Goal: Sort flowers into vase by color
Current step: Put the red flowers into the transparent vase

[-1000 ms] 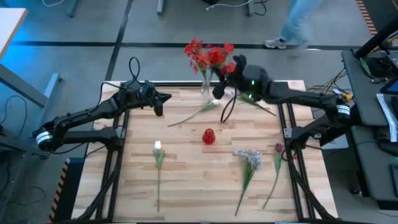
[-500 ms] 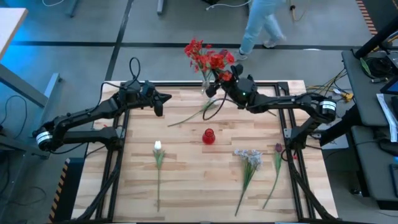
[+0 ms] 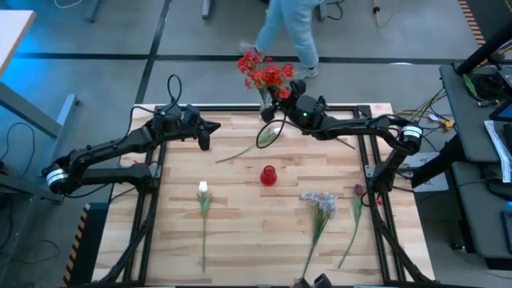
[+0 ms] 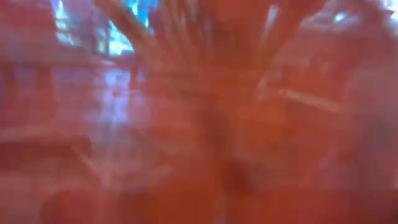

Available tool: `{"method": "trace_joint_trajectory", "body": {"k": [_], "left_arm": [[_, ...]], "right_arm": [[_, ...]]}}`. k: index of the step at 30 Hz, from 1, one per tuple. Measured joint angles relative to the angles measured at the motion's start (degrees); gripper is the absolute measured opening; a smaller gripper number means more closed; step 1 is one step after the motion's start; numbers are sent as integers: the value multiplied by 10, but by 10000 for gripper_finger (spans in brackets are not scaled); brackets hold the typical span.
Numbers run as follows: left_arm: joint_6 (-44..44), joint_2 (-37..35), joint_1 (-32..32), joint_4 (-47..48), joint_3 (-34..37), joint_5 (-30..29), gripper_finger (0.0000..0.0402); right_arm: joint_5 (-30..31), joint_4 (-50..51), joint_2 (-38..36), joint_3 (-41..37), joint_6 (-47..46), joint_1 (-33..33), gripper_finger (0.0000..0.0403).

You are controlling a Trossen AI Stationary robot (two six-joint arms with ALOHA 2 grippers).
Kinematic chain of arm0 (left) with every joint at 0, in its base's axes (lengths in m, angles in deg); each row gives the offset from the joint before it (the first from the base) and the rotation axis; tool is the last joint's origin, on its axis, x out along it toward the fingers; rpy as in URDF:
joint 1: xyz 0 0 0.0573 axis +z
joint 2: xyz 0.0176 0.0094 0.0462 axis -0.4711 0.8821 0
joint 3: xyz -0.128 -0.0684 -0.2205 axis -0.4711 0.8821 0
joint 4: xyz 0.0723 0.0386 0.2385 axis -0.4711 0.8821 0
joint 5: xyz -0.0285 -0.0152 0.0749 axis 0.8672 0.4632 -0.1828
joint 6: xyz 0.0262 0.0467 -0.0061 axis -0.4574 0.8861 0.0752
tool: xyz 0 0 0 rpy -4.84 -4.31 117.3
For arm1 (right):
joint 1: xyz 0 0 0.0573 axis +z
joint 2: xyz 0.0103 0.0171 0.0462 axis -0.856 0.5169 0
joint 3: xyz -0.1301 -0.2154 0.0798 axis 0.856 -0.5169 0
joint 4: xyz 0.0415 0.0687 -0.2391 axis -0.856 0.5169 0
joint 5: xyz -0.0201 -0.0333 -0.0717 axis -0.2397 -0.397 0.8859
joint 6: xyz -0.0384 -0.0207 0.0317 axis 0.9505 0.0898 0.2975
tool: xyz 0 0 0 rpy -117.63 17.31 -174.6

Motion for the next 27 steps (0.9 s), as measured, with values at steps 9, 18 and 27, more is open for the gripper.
{"method": "trace_joint_trajectory", "body": {"k": [9, 18, 27], "left_arm": [[0, 0, 0, 0, 2, 0, 0], [0, 0, 0, 0, 5, 0, 0], [2, 0, 0, 0, 5, 3, 0]], "right_arm": [[8, 48, 8, 0, -71, 0, 27], [7, 115, -18, 0, -155, 0, 122], [2, 305, -38, 63, -247, 0, 179]]}}
